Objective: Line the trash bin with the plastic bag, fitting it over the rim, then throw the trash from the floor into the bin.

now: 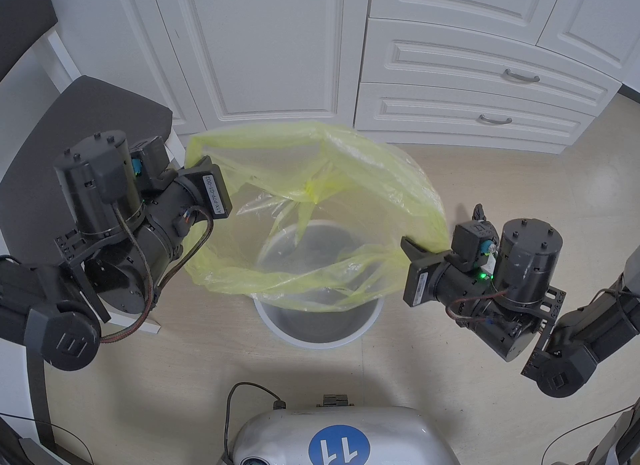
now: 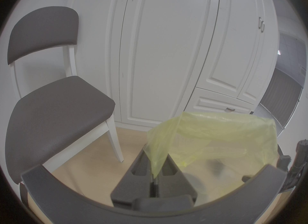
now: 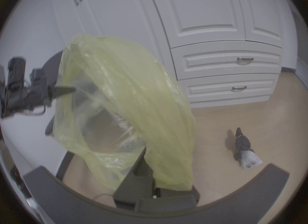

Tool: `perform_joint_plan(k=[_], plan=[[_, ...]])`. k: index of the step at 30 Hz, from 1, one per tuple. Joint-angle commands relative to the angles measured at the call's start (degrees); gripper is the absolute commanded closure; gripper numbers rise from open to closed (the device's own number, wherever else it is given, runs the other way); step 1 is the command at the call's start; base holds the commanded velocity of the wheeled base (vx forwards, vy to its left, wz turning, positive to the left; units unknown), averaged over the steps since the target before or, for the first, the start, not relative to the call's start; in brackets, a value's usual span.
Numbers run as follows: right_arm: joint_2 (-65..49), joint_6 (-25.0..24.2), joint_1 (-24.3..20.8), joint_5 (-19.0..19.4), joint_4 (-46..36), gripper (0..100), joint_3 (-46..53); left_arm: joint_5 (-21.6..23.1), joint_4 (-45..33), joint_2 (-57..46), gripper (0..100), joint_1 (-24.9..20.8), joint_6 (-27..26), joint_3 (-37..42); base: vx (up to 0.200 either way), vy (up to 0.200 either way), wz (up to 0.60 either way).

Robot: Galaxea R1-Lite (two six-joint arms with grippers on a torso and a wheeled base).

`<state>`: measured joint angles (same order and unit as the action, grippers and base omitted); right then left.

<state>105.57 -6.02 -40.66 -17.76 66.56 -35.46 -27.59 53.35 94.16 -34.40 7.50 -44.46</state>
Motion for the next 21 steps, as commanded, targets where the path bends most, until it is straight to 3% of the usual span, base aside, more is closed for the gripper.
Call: perform_joint_plan(k=[1, 10, 21], plan=[[-1.24, 3.30, 0.84, 1.41, -0.20, 100, 4.09, 1.22, 0.09, 2.26, 100, 2.32, 0.06, 0.07, 0.000, 0.000, 0.00], [-1.51, 5.14, 2.42, 1.41, -0.29, 100, 4.70, 1.75, 2.90, 3.66, 100, 5.49, 0.15, -1.42, 0.000, 0.000, 0.00], [-1.68, 7.52, 4.09, 0.71, -0.12, 100, 4.70, 1.66, 2.99, 2.87, 100, 5.93, -0.11, -0.72, 0.000, 0.000, 0.00]])
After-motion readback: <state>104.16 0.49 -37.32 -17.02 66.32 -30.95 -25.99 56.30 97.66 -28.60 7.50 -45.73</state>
